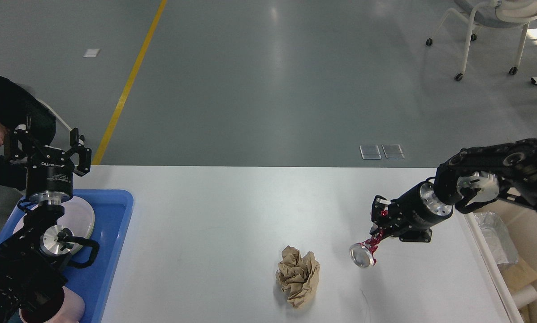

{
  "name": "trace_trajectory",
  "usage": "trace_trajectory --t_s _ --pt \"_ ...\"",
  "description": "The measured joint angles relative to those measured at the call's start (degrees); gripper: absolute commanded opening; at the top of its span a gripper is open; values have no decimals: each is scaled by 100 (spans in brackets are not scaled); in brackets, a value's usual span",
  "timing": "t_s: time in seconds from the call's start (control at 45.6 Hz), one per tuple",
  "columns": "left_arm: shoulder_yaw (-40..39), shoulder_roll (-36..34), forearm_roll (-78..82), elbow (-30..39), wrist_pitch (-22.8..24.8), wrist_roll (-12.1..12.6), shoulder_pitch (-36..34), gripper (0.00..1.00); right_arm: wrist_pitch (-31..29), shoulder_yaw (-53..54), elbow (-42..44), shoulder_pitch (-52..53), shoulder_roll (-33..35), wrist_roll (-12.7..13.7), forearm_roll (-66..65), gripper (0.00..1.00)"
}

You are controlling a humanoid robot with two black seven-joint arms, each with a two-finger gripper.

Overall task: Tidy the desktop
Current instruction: 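Lift the pink-red cup and drop it into the white bin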

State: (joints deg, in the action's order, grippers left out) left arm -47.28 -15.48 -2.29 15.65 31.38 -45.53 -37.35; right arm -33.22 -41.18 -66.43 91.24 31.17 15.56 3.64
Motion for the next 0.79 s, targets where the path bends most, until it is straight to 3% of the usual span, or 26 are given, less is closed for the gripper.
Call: trace_trajectory --t_s 0.197,0.417,0.658,0.79 --pt "0 -7 0 0 0 0 0 97 -367 -511 -25 1576 354 -43 27 0" --pt "0 -9 0 0 0 0 0 97 -394 -584 23 2569 746 -43 -37 0" --pt "0 -9 0 0 0 -1 0 97 -197 -955 636 2006 808 -3 -61 0" --pt "0 -9 0 0 0 -6 0 97 410 -1082 1525 925 812 10 8 0"
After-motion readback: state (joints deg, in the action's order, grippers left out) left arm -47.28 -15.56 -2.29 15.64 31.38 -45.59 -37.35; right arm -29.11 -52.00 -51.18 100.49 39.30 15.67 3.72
